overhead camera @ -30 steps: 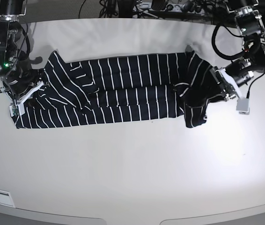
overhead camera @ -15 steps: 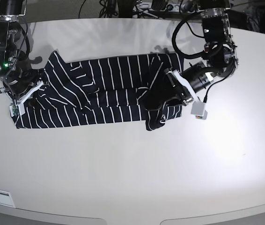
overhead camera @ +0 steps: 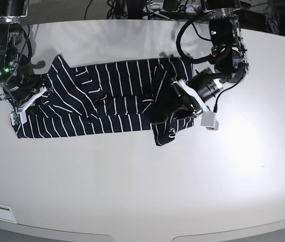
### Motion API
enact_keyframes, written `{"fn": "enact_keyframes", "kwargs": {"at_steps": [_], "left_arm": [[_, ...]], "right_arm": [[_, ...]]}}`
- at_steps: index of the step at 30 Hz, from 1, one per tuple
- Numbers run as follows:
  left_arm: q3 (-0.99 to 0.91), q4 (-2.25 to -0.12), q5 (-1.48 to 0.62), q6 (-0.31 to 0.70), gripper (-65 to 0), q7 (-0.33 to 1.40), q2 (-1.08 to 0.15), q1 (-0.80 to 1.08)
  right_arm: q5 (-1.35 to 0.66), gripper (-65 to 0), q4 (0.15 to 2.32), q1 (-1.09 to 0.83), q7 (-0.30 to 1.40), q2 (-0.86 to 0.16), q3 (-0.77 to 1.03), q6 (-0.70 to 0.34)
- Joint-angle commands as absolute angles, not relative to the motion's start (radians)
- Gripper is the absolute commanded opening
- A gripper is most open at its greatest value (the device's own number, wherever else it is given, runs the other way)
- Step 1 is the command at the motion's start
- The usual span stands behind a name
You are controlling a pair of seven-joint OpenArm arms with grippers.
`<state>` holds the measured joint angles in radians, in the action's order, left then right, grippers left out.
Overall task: Fold the T-shirt properly
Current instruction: 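Fold the strip end held by the left gripper toward the right gripper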
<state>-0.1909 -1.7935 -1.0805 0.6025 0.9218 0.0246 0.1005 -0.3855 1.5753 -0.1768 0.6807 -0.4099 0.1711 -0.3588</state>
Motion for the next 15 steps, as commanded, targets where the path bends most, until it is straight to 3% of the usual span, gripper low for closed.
{"fn": "enact_keyframes", "kwargs": {"at_steps": [1, 3, 15], "left_arm": [[-0.189, -1.811, -1.129, 0.602, -32.9, 0.898, 0.025, 0.088], [-0.189, -1.811, -1.162, 0.603, -25.0, 0.900, 0.025, 0.088], [-0.193, -1.811, -1.164, 0.602, -25.1, 0.924, 0.025, 0.088]], "right_arm": [[-0.369, -65.0, 1.567, -0.190, 0.783, -0.416, 0.167, -0.366], [-0.369, -65.0, 1.567, -0.190, 0.783, -0.416, 0.167, -0.366], [-0.369, -65.0, 1.567, -0.190, 0.783, -0.416, 0.167, -0.366]]}}
